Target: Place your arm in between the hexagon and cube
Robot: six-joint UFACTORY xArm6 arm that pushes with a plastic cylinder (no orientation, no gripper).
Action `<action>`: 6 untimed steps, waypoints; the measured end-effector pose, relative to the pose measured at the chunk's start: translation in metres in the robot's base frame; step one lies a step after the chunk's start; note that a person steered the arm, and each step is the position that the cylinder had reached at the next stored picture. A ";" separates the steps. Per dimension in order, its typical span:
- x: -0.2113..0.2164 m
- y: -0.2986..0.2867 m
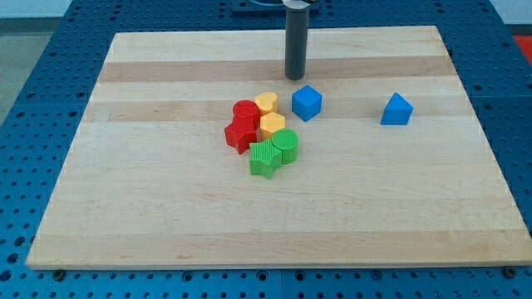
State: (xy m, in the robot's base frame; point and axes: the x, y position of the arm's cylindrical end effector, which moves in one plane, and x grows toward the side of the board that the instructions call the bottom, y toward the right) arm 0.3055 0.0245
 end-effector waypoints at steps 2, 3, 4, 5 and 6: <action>-0.003 0.059; 0.044 0.099; 0.054 0.102; 0.109 0.099; 0.163 0.056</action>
